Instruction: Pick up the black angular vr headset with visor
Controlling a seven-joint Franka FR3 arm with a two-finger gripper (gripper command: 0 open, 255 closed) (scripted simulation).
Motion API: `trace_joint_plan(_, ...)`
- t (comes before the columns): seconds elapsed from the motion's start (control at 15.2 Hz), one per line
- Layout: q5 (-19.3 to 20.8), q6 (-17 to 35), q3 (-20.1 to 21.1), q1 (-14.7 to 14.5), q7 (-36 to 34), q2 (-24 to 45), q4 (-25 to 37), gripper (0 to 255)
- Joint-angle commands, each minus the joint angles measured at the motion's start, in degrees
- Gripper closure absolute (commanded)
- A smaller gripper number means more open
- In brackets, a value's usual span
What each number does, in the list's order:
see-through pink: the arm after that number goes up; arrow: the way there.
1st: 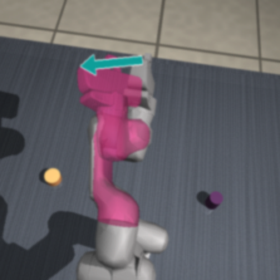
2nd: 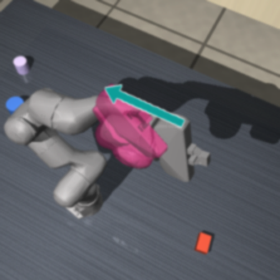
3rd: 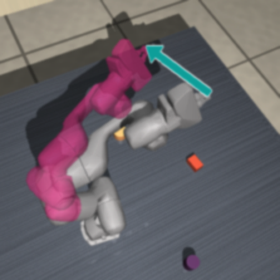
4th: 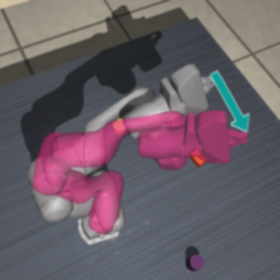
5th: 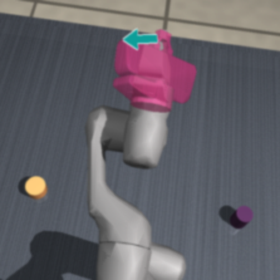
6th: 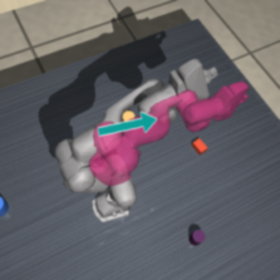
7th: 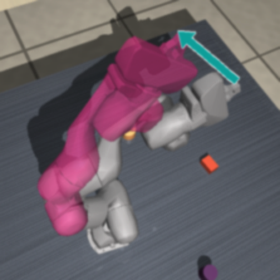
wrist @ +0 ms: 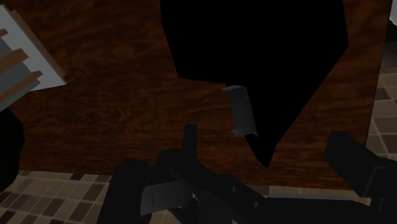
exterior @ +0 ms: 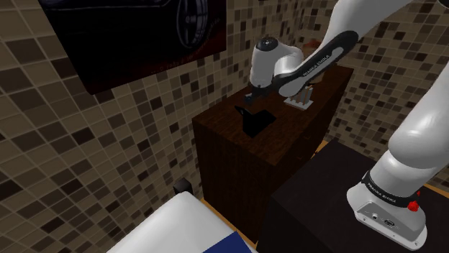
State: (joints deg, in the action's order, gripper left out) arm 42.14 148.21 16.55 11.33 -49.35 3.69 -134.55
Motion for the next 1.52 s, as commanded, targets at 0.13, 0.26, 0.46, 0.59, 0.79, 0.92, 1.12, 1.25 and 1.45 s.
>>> trace_joint_plan(0.13, 11.4, 0.3, -1.8, -1.9, -11.5, 10.3, 7.3, 0)
trace_joint_plan(0.26, 15.6, 0.1, -3.3, -3.3, -15.7, 15.1, 11.1, 0)
trace_joint_plan(0.46, 18.2, 0.2, -4.4, -4.4, -18.4, 18.2, 13.5, 0)
trace_joint_plan(0.59, 19.6, 0.8, -5.0, -4.8, -19.9, 19.5, 13.8, 0)
trace_joint_plan(0.79, 21.8, 1.6, -5.9, -5.4, -22.2, 21.5, 14.4, 0)
trace_joint_plan(0.92, 23.0, 2.0, -6.3, -5.8, -23.3, 22.5, 14.7, 0)
trace_joint_plan(1.12, 23.0, 2.0, -6.3, -5.7, -23.4, 22.5, 14.7, 255)
trace_joint_plan(1.25, 23.0, 2.0, -6.4, -5.8, -23.4, 22.5, 14.7, 255)
trace_joint_plan(1.45, 23.0, 2.0, -6.3, -5.7, -23.3, 22.5, 14.7, 255)
